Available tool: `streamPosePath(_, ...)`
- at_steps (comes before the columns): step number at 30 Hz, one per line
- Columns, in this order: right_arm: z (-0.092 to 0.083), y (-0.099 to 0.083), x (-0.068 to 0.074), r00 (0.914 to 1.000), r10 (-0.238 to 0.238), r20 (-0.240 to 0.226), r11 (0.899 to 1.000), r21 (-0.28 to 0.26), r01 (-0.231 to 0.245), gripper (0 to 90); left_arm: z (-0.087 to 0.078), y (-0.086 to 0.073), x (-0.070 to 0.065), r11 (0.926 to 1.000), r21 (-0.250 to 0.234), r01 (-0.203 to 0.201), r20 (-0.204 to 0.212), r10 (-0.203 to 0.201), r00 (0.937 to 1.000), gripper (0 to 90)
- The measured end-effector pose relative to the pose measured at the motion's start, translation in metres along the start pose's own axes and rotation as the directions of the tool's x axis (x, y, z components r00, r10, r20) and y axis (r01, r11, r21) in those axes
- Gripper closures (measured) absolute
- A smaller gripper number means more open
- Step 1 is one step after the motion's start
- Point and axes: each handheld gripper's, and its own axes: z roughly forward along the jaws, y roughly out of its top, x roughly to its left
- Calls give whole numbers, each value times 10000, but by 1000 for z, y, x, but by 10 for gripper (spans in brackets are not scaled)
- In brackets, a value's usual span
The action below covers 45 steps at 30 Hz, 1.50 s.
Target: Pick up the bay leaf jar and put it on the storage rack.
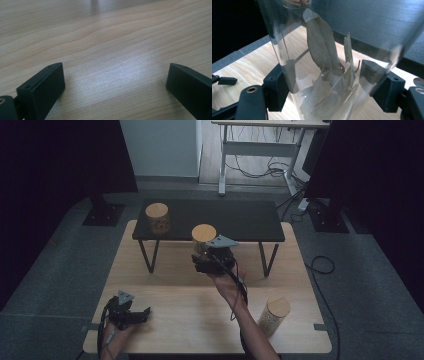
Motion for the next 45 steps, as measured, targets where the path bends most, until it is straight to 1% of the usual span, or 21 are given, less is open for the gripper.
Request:
streamPosePath(2, 0, 2, -1, 10000, 42, -15, 10000, -4, -42, 253, 0, 0, 0, 10000, -25, -1, -8, 1, 10000, 16)
streamPosePath(17, -3, 21, -1, 9999, -118, -28, 9999, 23, 118, 254, 0, 0, 0, 10000, -11, -14, 4, 14, 10000, 17)
streamPosePath(27, -3, 32, -3, 10000, -13, -92, 10000, 3, 13, 254, 0, 0, 0, 10000, -9, -20, 5, 20, 10000, 17)
streamPosePath(37, -4, 41, -7, 10000, 42, -39, 10000, -14, -42, 254, 0, 0, 0, 10000, -14, -20, 8, 20, 10000, 17)
streamPosePath(45, -6, 48, -9, 9999, 54, 94, 10000, -83, -54, 254, 0, 0, 0, 10000, -14, -17, 7, 17, 10000, 17)
